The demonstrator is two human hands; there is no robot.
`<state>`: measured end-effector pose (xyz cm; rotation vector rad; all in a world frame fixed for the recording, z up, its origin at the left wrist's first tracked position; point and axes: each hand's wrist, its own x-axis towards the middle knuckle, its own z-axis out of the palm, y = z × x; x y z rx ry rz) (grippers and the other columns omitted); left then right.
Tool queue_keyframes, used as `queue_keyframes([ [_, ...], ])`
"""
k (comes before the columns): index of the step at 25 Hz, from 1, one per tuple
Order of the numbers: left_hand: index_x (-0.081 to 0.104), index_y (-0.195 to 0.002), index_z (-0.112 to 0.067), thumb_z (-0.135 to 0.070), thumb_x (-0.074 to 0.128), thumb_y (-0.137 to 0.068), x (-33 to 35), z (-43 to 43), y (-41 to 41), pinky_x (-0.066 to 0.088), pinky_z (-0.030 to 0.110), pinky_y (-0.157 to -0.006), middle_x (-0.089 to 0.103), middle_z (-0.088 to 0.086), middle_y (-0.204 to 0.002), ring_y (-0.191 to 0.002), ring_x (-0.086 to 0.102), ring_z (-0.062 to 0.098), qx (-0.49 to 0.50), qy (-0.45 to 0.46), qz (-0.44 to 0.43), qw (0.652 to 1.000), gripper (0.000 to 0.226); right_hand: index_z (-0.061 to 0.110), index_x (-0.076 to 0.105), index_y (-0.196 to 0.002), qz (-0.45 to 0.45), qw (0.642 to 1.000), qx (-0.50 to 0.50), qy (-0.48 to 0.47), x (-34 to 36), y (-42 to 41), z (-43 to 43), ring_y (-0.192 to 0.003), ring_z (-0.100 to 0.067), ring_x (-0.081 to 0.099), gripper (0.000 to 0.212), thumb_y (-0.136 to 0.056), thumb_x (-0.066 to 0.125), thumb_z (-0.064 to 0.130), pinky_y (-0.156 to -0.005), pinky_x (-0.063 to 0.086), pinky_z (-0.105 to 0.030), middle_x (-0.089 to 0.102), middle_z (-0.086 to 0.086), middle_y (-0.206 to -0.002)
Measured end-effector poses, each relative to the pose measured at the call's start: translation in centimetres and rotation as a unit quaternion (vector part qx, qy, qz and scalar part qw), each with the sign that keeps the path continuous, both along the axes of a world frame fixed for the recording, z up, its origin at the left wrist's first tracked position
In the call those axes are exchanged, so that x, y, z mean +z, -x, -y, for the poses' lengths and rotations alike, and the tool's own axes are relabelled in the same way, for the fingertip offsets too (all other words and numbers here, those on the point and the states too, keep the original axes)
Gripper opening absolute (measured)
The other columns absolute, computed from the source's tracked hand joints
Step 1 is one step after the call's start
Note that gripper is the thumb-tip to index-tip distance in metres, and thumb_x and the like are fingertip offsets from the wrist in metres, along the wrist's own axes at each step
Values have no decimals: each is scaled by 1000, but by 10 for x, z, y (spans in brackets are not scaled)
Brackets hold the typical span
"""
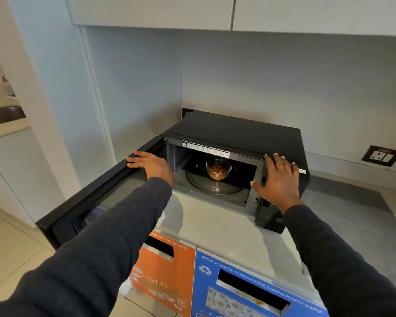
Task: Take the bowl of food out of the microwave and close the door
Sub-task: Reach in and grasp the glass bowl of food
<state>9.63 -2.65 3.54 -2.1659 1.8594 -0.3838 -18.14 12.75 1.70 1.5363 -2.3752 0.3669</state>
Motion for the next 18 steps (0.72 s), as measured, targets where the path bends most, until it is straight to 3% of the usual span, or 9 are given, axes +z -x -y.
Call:
queue_keyframes([
  [3,25,-160,-5,-38,40,-109,6,-5,0,45,64,-108,25,40,-160,-139,39,63,16,-17,13,1000,63,19,21,-160,8,1000,-5,-13,3,-1,2,-157,-35,15,97,-84,64,64,-127,11,-56,20,-14,-169],
  [5,18,-162,-6,-55,40,-104,9,-9,0,37,62,-116,17,38,-164,-145,31,60,-1,-33,11,999,79,20,19,-160,21,999,-18,-20,7,-7,2,-157,-35,13,98,-85,62,66,-127,10,-56,17,-14,-170],
  [7,9,-163,-6,-79,42,-90,4,-17,-6,22,60,-123,7,36,-166,-152,18,55,-69,-26,-8,997,108,19,18,-160,46,998,-24,19,5,-25,-3,-157,-36,13,96,-87,62,64,-127,10,-56,16,-16,-170],
  [9,4,-163,-5,-84,41,-85,-15,-27,-12,13,59,-125,1,36,-167,-155,8,53,-171,8,-78,982,117,18,20,-159,91,990,1,105,-12,-58,-11,-157,-35,14,90,-90,62,58,-127,13,-54,17,-16,-169],
  [13,6,-163,-3,-74,41,-94,-68,-47,-3,13,52,-128,4,28,-170,-158,8,43,-287,-65,-313,903,105,21,14,-162,206,972,64,92,-77,-132,-20,-159,-23,6,87,-94,58,55,-128,13,-44,8,-4,-172],
  [16,8,-165,-10,-65,45,-98,-106,-47,14,12,43,-129,5,13,-174,-161,7,29,-268,-132,-512,805,94,19,15,-161,302,948,68,69,-121,-146,-8,-159,-18,7,86,-95,60,49,-125,11,-31,11,-2,-172],
  [18,10,-166,-18,-65,44,-99,-129,-39,28,14,40,-128,8,4,-175,-160,10,23,-233,-148,-610,743,89,19,15,-161,342,934,64,81,-139,-145,7,-158,-19,13,85,-95,61,47,-124,15,-30,15,-2,-172],
])
